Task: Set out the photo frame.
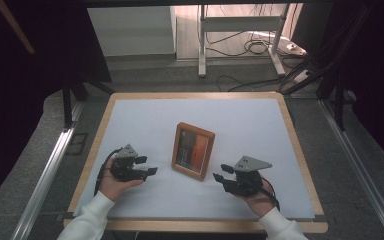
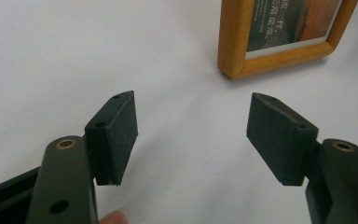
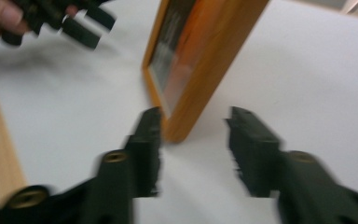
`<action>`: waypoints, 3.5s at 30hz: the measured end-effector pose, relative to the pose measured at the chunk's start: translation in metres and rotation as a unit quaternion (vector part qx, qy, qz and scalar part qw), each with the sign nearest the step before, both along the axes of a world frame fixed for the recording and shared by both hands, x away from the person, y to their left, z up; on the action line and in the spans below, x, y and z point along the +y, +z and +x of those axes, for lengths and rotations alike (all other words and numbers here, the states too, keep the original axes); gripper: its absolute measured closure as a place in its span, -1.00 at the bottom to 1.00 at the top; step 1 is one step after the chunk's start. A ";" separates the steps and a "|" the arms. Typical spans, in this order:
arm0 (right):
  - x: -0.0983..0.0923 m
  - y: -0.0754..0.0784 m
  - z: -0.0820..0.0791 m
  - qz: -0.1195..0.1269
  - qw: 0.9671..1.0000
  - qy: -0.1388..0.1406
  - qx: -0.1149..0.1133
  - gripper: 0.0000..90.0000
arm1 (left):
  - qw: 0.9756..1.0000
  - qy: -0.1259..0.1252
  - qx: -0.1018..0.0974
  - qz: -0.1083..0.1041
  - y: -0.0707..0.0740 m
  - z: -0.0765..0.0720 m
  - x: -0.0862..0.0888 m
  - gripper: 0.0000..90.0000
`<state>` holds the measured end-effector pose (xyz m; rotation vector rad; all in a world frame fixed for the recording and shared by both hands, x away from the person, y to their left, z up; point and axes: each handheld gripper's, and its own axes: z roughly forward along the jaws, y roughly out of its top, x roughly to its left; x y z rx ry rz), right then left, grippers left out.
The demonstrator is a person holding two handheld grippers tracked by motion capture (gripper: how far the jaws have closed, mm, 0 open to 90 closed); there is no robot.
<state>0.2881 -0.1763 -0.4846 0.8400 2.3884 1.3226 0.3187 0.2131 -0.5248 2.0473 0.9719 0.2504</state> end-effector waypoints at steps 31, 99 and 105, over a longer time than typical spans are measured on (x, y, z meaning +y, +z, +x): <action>0.077 -0.045 0.012 -0.108 0.991 0.072 0.036 1.00 | 1.000 -0.008 0.001 0.001 -0.001 0.000 -0.001 -0.26; -0.081 -0.022 0.006 -0.007 0.996 -0.082 0.020 -0.05 | 1.000 0.003 -0.018 0.008 0.002 -0.006 -0.004 -0.26; -0.109 -0.026 0.003 0.011 0.993 -0.111 0.037 -0.33 | 1.000 0.010 -0.023 0.011 0.000 -0.011 -0.007 -0.28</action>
